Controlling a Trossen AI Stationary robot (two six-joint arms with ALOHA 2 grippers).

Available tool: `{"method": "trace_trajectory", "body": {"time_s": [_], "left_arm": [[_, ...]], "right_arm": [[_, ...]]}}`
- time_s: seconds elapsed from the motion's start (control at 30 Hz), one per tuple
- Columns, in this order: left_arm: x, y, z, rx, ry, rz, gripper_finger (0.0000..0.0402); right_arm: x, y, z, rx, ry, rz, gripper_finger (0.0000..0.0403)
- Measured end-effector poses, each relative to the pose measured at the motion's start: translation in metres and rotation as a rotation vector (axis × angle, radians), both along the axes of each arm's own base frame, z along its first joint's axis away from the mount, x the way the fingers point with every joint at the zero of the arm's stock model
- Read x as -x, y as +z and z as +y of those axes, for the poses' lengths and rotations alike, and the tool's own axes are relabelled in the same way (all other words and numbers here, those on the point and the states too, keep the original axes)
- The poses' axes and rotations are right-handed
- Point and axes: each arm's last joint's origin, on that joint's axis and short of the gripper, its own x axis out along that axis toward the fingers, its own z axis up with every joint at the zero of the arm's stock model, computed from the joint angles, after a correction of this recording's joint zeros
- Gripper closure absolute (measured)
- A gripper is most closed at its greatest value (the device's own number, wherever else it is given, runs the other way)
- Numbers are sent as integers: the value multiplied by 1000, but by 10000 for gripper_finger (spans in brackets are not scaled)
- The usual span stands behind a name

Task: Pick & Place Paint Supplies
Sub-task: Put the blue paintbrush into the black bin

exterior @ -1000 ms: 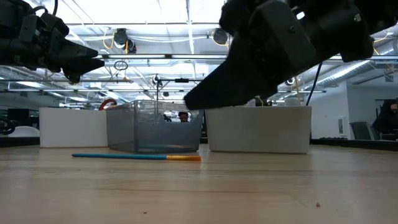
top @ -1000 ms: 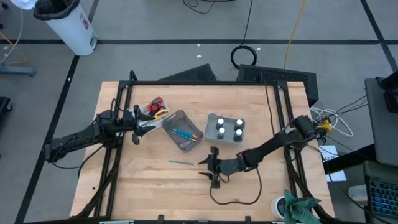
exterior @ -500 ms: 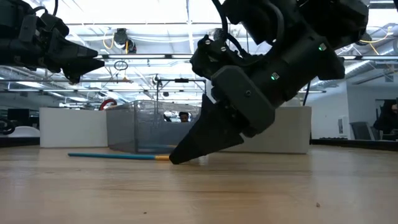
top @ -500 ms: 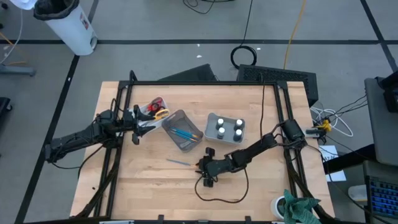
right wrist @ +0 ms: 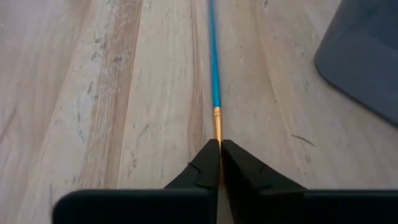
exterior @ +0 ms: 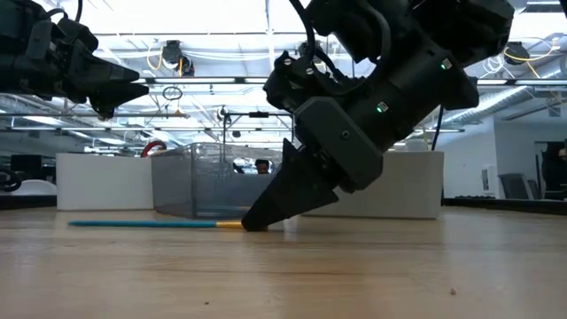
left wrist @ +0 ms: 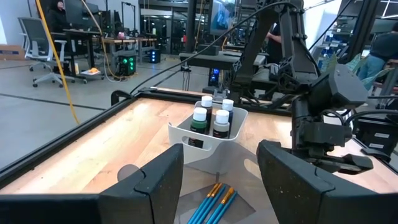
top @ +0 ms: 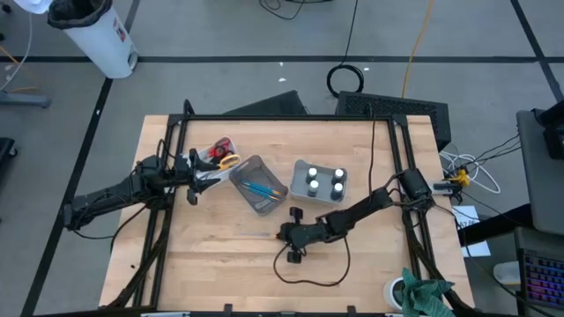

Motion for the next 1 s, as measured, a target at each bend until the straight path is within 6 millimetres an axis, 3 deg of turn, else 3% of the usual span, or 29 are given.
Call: {"method": "trace_trajectory", "body": {"time_s": [0.1,0.37,0.57,0.73,1.0], "left_arm": [[0,0,0,0,-1,0,188],[0,0,0,0,-1,0,188],[0,0,0,0,-1,0,188],[0,0,0,0,-2,1,188],[0,0,0,0,-2,0,188]], "right_arm": [[1,-2,0,6,2,21,398],[0,7,1,-16,12,-15,401],[5,33,9,-31,57,-80,402],[9,67,20,-59,86,-185,402],[18,97,31,-55,146,-279,403]]}}
